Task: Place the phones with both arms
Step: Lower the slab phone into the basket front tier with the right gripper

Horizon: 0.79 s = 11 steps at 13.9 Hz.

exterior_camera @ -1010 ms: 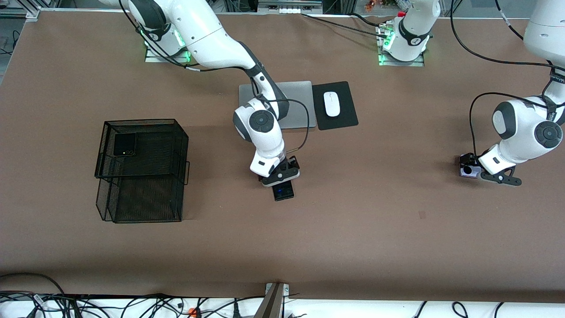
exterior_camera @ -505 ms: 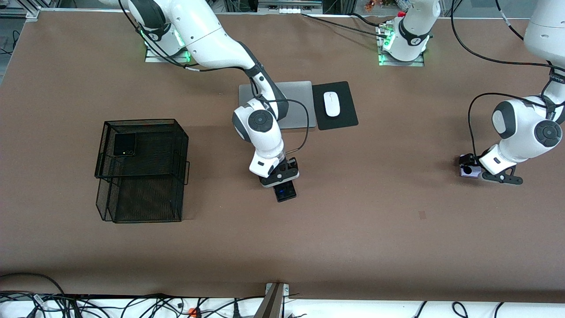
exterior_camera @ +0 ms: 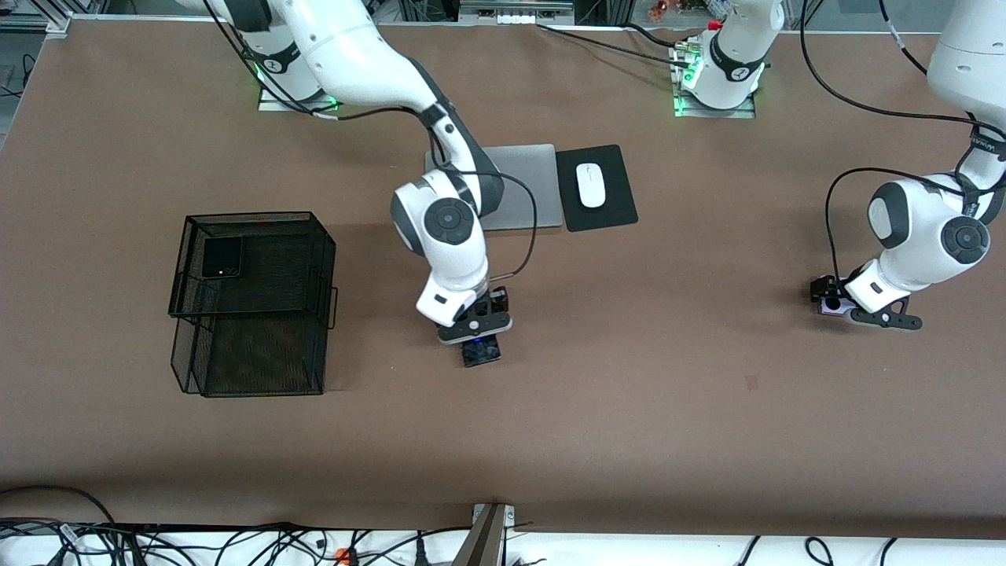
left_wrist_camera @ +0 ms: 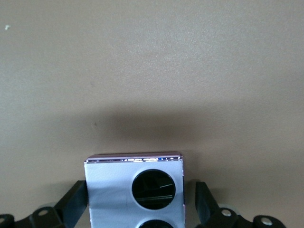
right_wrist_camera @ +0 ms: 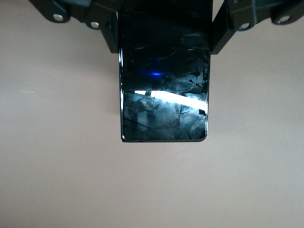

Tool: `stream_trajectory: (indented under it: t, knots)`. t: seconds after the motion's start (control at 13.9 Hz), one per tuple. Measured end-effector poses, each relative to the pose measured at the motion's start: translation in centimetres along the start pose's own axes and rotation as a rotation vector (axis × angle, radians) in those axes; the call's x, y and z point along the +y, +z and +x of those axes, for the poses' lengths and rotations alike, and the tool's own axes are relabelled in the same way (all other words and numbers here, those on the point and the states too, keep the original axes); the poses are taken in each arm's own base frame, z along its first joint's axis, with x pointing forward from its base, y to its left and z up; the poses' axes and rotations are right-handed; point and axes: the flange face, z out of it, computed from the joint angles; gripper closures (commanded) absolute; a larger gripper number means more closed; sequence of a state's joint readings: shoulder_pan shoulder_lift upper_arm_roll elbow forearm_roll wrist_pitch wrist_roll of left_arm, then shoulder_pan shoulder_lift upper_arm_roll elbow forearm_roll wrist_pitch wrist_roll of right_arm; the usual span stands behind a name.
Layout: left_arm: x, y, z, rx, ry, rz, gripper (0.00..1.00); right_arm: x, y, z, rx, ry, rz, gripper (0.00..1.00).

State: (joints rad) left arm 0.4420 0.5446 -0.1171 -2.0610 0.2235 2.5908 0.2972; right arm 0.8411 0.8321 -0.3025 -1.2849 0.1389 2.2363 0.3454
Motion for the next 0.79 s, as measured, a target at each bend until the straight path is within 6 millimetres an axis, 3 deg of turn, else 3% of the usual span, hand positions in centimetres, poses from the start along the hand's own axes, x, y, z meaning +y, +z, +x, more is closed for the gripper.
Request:
stream_trajectory:
  t: [0.22, 0.36, 0.58, 0.72, 0.79]
  knots:
    - [0.0, 0.3, 0.0, 0.003, 0.000, -0.001, 0.00, 7.2, -7.7, 2.1, -0.054, 0.075, -0.071, 0.97]
    - [0.1, 0.7, 0.0, 0.005, 0.000, -0.003, 0.01, 13.0, -11.4, 2.3, -0.124, 0.060, -0.119, 0.97]
    - [0.1, 0.7, 0.0, 0.006, 0.000, -0.003, 0.48, 22.2, -13.7, 1.5, -0.177, 0.051, -0.144, 0.97]
    - [0.0, 0.2, 0.0, 0.008, -0.001, 0.001, 0.89, 27.4, -13.3, -0.8, -0.231, 0.104, -0.130, 0.99]
    - [0.0, 0.3, 0.0, 0.009, -0.002, 0.000, 1.00, 29.4, -12.8, -2.3, -0.257, 0.130, -0.115, 0.99]
